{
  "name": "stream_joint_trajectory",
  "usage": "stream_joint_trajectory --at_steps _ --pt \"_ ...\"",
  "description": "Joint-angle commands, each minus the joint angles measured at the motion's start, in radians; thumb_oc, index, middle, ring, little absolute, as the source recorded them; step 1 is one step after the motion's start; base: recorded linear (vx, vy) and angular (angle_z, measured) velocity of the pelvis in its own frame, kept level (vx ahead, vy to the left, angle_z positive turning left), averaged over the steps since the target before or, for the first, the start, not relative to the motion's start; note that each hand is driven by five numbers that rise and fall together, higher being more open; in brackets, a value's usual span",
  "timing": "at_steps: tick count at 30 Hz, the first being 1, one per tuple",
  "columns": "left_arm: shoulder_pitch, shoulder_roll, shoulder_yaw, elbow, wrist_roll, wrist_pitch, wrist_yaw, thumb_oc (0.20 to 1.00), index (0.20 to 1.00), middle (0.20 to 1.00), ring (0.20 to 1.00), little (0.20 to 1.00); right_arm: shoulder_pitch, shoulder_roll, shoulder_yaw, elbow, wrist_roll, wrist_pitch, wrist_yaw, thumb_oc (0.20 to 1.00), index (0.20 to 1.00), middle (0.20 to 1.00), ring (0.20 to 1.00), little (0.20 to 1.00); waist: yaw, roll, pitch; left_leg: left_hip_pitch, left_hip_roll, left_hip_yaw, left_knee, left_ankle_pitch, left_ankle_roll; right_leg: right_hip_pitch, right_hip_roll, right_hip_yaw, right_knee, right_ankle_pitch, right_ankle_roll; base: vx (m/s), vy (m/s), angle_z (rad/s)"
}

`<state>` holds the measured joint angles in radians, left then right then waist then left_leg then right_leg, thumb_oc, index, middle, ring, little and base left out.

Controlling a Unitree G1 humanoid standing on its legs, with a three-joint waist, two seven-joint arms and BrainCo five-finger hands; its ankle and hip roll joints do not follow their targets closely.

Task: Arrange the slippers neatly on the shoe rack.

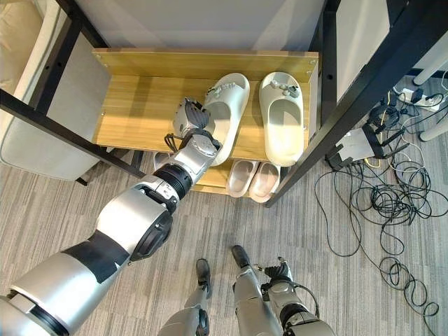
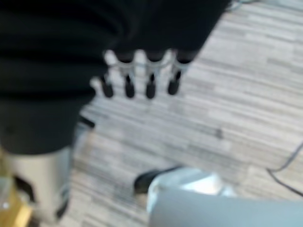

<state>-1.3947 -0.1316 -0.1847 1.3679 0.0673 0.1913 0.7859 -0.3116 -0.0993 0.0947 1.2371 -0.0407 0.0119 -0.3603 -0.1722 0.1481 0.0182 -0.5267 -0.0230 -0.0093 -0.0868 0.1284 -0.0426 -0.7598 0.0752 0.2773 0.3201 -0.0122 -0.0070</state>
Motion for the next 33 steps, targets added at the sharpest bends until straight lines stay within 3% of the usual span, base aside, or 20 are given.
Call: stream_joint_trajectory --at_steps 1,4,5,6,23,33 --pt "-0.074 -0.124 0.140 0.136 -0.015 0.002 -0.056 0.200 0.200 0.200 0.200 0.200 -0.083 -0.032 -0.007 0.040 0.033 -0.010 -0.014 1.000 1.000 1.000 1.000 1.000 -0.051 0.047 0.115 0.199 -0.001 -0.062 0.000 -0.096 -0.049 0.038 0.017 0.002 -0.039 0.019 -0.044 0.00 0.000 0.00" --pt "-0.064 -0.131 0.162 0.129 -0.033 -0.006 -0.056 0.235 0.235 0.235 0.235 0.235 -0.092 -0.033 -0.009 0.048 0.039 -0.005 -0.015 1.000 1.000 1.000 1.000 1.000 -0.052 0.048 0.116 0.201 -0.003 -0.061 0.000 -0.095 -0.049 0.042 0.017 0.003 -0.040 0.020 -0.043 0.00 0.000 0.00" --pt "-0.064 -0.132 0.170 0.131 -0.042 -0.008 -0.049 0.429 0.429 0.429 0.429 0.429 -0.097 -0.034 -0.010 0.052 0.041 -0.003 -0.016 1.000 1.000 1.000 1.000 1.000 -0.053 0.049 0.117 0.201 -0.004 -0.061 0.000 -0.094 -0.049 0.042 0.016 0.003 -0.042 0.021 -0.042 0.00 0.000 0.00" --pt "-0.065 -0.130 0.175 0.129 -0.049 -0.012 -0.043 1.000 1.000 1.000 1.000 1.000 -0.098 -0.033 -0.010 0.053 0.043 -0.003 -0.017 1.000 1.000 1.000 1.000 1.000 -0.053 0.049 0.117 0.201 -0.004 -0.061 0.000 -0.094 -0.049 0.041 0.016 0.002 -0.042 0.021 -0.042 0.00 0.000 0.00" --pt "-0.152 -0.011 0.306 0.159 -0.311 -0.075 0.054 1.000 1.000 1.000 1.000 1.000 -0.101 -0.027 0.006 0.103 0.040 0.015 -0.027 1.000 1.000 1.000 1.000 1.000 -0.060 0.080 0.103 0.223 -0.003 -0.050 0.000 -0.099 -0.046 0.070 0.020 0.009 -0.045 0.024 -0.041 0.00 0.001 -0.01" --pt "-0.160 0.056 0.295 0.177 -0.403 -0.073 0.005 1.000 1.000 1.000 1.000 1.000 -0.084 -0.028 0.004 0.117 0.046 0.019 -0.045 1.000 1.000 1.000 1.000 1.000 -0.052 0.108 0.102 0.254 -0.005 -0.050 0.000 -0.099 -0.042 0.113 0.009 0.003 -0.050 0.025 -0.034 0.00 0.005 0.00"
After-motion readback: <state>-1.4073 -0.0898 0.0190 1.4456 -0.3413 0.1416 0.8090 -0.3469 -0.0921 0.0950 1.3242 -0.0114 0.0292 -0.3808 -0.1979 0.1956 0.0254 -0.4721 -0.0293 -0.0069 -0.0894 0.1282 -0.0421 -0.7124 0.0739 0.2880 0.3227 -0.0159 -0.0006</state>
